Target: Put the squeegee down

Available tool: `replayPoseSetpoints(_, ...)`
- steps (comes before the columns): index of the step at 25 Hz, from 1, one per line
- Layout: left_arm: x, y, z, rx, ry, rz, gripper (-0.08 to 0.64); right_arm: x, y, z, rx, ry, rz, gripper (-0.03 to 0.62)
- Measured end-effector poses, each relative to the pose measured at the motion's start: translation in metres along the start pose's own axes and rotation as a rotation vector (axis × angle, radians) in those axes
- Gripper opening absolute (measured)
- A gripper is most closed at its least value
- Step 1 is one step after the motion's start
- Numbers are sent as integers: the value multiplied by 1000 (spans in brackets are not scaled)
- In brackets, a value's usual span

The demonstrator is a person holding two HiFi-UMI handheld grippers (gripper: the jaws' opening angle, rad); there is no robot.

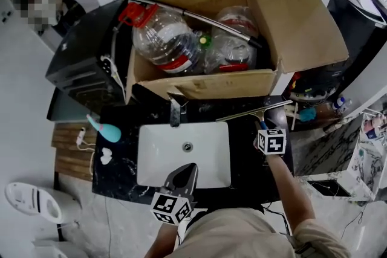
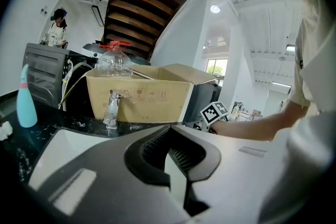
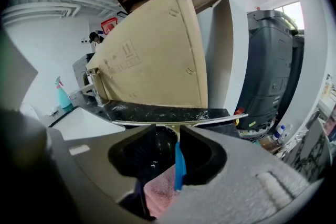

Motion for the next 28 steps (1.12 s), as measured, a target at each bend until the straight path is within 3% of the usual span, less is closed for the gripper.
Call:
replayPoseSetpoints(8, 0, -15, -4, 100, 25, 20, 15, 33, -71, -32, 8, 32, 81, 95)
replayPoseSetpoints(19, 10, -18, -2, 242, 102, -27, 15, 71, -155, -68, 44, 80, 212, 15)
replayPoseSetpoints(23, 7, -17, 4, 257, 104, -16, 15, 82, -169, -74, 21, 86, 245, 2)
replayPoseSetpoints(28, -7, -15, 12, 248, 110, 22, 15, 80, -195, -86, -70, 2, 326, 2)
Point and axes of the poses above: the fingertips, and each gripper's own axes: y forward along the fingers, z to its right, x out of its underside, the point moved 8 cm from there along -y, backward along the fingers, and after that the axes turned 9 degrees about -z, right-handed, at the moved point
